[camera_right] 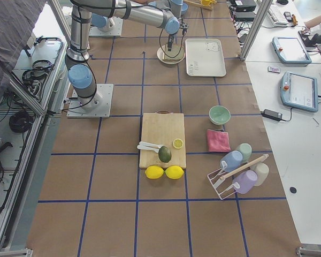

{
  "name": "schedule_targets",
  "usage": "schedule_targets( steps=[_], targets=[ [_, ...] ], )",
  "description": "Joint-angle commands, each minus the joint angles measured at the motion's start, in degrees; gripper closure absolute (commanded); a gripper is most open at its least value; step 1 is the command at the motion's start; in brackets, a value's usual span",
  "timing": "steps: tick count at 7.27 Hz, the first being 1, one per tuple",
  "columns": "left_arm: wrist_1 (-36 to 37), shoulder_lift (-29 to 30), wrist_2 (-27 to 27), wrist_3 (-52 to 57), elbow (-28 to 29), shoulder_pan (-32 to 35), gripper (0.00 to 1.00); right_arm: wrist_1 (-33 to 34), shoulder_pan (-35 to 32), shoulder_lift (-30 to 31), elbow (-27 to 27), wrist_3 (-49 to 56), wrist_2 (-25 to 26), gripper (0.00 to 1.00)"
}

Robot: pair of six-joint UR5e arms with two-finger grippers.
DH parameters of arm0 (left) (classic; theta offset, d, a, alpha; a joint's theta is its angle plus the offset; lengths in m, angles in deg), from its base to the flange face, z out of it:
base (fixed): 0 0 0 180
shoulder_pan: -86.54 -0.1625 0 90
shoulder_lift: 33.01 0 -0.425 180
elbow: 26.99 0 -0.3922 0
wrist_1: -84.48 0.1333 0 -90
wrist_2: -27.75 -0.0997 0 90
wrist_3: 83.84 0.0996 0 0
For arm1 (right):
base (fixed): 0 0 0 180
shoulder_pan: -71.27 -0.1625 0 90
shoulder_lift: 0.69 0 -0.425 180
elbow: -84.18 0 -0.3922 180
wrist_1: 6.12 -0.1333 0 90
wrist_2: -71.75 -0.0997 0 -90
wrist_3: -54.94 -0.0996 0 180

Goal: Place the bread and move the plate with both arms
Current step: 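Lower the bread onto the fried egg and open the right gripper, then raise the right gripper away while the left gripper moves toward the plate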

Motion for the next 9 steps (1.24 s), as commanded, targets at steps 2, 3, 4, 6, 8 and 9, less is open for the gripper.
schedule_targets(
  steps=[2, 3, 4, 6, 8, 9],
  targets=[
    [0.0, 0.0, 0.0, 0.0, 0.0, 0.0, 0.00, 2.4, 0.0, 0.6, 1.5, -1.1, -1.8, 0.25],
    [0.0, 0.0, 0.0, -0.1, 0.0, 0.0, 0.00, 2.4, 0.1, 0.9, 1.1, -1.1, -3.4, 0.24],
    [0.0, 0.0, 0.0, -0.2, 0.0, 0.0, 0.00, 2.8, 0.5, 2.5, 1.0, -1.6, -5.6, 0.16],
    [0.0, 0.0, 0.0, -0.2, 0.0, 0.0, 0.00, 4.5, 4.3, 5.7, -0.7, 2.3, -6.2, 0.05],
    [0.0, -0.1, -0.1, -0.2, -0.2, 0.0, 0.00, 0.0, 10.3, 9.2, -1.7, 16.1, -5.5, 0.04],
    [0.0, 0.3, 0.0, -0.2, -0.3, 0.1, 0.00, -3.3, 13.0, 11.7, -2.7, 21.8, -5.2, 0.00]
  ],
)
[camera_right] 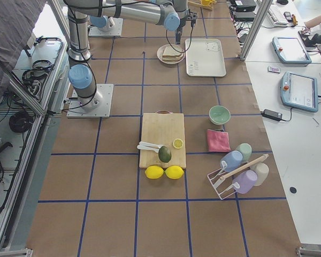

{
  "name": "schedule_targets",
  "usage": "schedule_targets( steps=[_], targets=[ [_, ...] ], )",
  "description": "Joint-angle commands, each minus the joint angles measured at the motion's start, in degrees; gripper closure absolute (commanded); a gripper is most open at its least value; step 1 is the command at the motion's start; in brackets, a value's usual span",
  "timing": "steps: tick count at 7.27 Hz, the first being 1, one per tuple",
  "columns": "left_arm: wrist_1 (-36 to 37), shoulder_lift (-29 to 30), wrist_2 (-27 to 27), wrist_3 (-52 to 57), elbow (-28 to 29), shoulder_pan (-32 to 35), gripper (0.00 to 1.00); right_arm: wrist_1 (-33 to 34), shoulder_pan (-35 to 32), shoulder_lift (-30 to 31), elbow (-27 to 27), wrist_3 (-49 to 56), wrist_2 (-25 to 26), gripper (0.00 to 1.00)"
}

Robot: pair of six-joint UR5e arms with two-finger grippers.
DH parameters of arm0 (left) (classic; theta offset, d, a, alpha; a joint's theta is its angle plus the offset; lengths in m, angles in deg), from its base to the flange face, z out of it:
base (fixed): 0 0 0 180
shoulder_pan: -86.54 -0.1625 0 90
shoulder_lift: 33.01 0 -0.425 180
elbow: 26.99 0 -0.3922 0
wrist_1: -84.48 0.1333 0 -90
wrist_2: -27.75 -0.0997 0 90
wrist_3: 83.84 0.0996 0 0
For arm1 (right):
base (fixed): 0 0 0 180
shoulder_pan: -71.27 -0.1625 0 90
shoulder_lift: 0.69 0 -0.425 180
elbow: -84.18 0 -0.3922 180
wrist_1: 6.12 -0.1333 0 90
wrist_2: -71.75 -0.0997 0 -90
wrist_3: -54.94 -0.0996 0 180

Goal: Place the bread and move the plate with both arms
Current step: 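Raise the right gripper away while the left gripper moves toward the plate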

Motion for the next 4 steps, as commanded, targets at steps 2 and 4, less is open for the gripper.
schedule_targets(
  steps=[2, 4],
  targets=[
    [-0.9, 1.6, -0.1, -0.1, -0.2, 0.2, 0.00, -16.7, 6.7, 7.8, -6.4, 21.5, 4.7, 0.00],
    [-0.1, 6.1, 0.6, -1.0, -1.9, 0.4, 0.00, -25.3, 8.7, 10.3, -10.9, 28.3, 5.7, 0.00]
  ],
)
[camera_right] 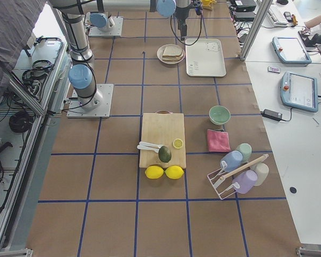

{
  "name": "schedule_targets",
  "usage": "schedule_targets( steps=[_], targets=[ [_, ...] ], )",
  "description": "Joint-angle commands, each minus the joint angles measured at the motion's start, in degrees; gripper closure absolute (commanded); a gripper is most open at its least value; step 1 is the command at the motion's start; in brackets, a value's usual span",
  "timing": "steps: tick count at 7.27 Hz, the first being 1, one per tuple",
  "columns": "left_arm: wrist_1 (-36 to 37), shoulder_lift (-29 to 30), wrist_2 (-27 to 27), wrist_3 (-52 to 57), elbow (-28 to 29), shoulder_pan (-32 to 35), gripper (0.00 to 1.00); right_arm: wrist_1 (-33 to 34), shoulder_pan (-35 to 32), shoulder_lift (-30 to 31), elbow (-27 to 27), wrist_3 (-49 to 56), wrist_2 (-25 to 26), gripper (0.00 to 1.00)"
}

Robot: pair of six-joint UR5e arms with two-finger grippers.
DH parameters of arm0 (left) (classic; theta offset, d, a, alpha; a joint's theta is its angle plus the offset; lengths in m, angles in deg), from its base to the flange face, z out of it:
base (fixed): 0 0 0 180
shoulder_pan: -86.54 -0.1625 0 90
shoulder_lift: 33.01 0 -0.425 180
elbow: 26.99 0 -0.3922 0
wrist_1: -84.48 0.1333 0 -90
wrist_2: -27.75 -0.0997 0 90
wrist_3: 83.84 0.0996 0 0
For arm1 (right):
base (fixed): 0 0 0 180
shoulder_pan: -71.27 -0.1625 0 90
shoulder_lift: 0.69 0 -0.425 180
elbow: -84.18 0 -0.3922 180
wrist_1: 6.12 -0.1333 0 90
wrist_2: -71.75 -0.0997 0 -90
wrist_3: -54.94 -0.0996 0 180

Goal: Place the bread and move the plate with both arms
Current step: 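Raise the right gripper away while the left gripper moves toward the plate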

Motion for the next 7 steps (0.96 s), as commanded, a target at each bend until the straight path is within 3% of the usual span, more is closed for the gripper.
schedule_targets(
  steps=[1, 2, 4, 7],
  targets=[
    [0.8, 5.1, 0.5, -3.5, -2.5, 0.5, 0.00, -9.1, 1.1, 5.0, -3.9, 3.3, 2.9, 0.00],
    [1.6, 7.1, 0.6, -5.7, -4.6, 1.0, 0.00, -10.4, 0.9, 5.3, -4.2, 3.1, 3.0, 0.00],
    [13.3, 11.1, 0.6, -10.4, -11.1, 5.0, 0.00, -11.1, 1.8, 5.1, -4.0, 1.7, 3.5, 0.00],
    [25.5, 16.3, 7.4, -10.8, -18.9, 6.2, 0.00, -11.1, 3.4, 5.1, -3.7, 1.7, 3.4, 0.00]
  ],
)
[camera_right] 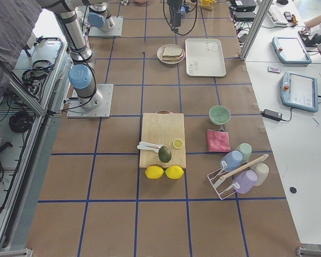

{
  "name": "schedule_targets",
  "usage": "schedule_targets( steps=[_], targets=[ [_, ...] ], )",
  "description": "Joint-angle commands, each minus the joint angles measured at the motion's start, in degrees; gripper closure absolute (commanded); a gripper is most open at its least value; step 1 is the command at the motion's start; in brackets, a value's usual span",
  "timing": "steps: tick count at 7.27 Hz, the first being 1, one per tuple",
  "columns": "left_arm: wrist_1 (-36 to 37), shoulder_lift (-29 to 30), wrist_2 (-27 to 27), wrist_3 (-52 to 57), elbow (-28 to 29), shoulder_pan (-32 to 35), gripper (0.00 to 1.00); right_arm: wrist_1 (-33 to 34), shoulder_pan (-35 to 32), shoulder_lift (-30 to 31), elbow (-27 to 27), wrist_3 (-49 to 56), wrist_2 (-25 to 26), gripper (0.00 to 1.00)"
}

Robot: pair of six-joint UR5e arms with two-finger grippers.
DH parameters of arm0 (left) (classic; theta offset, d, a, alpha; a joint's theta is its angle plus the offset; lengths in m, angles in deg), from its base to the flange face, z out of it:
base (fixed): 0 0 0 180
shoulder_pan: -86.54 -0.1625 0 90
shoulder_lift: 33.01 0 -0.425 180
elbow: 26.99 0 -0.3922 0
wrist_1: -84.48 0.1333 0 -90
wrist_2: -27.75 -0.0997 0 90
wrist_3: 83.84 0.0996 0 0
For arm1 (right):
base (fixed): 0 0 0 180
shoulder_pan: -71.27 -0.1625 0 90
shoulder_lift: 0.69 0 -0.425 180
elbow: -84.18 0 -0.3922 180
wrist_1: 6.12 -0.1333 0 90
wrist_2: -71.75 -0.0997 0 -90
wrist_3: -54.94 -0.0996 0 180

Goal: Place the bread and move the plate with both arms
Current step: 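Grip the white plate rim nearest the left gripper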

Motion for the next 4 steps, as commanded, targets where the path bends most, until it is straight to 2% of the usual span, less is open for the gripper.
schedule_targets(
  steps=[1, 2, 3, 4],
  targets=[
    [7.3, 2.7, 4.1, -0.2, -4.4, 2.4, 0.00, -0.2, 1.8, -0.1, 0.1, 0.0, -0.1, 0.00],
    [9.4, 3.7, 4.3, -0.2, -5.1, 3.3, 0.02, -0.6, 2.2, 0.0, 0.2, 0.0, -0.3, 0.00],
    [10.4, 4.8, 4.3, -0.2, -5.3, 3.5, 0.15, -0.7, 2.3, 0.0, 0.2, 0.0, -0.2, 0.00],
    [10.7, 5.2, 4.3, 0.4, -5.2, 3.5, 0.21, -0.7, 2.3, 0.0, 0.2, 0.0, -0.3, 0.00]
  ],
)
